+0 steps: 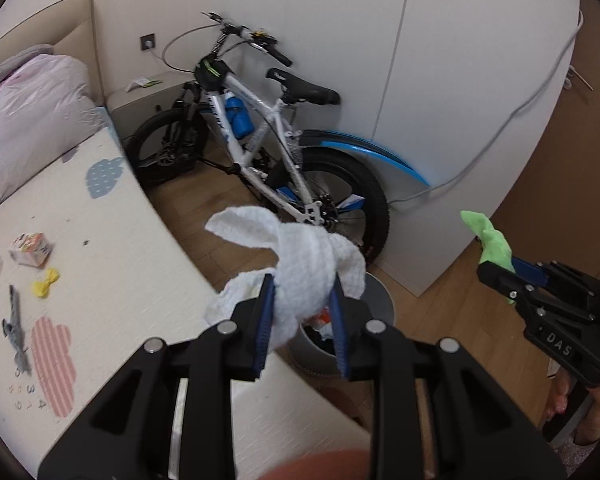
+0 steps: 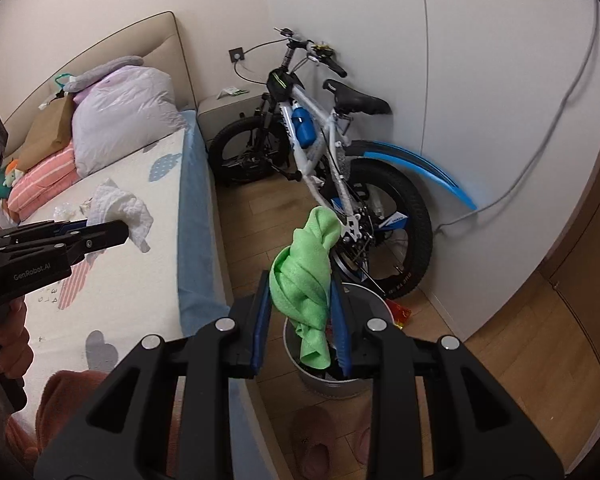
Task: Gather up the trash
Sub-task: 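Carry the white tissue and green cloth off the bed to the grey bin, then open the right tool to drop the green cloth while the left tool drops the tissue into the bin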
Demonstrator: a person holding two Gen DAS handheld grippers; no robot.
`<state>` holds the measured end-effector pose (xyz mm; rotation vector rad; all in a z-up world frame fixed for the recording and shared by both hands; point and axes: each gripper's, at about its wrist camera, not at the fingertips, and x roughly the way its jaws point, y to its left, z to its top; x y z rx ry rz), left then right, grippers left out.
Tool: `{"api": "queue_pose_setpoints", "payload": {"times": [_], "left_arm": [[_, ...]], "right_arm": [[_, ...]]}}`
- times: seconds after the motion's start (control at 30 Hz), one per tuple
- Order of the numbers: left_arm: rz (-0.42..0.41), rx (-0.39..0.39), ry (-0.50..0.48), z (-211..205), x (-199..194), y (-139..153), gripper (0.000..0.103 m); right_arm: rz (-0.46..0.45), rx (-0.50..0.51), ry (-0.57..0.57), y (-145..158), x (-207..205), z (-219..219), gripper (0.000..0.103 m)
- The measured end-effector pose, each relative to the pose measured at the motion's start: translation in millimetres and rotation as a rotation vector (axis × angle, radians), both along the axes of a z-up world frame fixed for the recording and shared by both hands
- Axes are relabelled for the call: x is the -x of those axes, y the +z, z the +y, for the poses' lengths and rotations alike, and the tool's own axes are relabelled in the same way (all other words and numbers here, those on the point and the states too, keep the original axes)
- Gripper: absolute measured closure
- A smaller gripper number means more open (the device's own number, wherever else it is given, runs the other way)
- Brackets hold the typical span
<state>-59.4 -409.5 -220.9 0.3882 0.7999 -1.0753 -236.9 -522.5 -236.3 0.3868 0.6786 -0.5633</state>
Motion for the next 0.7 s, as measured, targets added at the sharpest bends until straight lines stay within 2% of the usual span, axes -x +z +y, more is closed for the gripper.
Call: {"api": "queue_pose_setpoints", "payload": {"times": [0.17, 0.3, 0.57, 0.7], "left_arm": [[0.019, -0.063, -0.102, -61.3, 11.1, -30.7, 0.077], [0.027, -0.112, -0.153, -92.0, 9.3, -56.0, 0.076], [0.064, -0.189, -0.18, -121.7, -9.0, -95.4, 0.076], [0.073, -0.212, -0.184, -127.7, -13.3, -109.4, 0.076]], "right_arm": [[0.017, -0.055, -0.029, -33.6, -4.5, -41.5, 0.077], [0.044, -0.093, -0.027, -62.3, -18.2, -66.9, 0.077], [0.084, -0.168, -0.019, -105.0, -50.0, -92.6, 0.074], [0.096, -0.174, -0.021, -118.3, -55.0, -97.3, 0.068]]}}
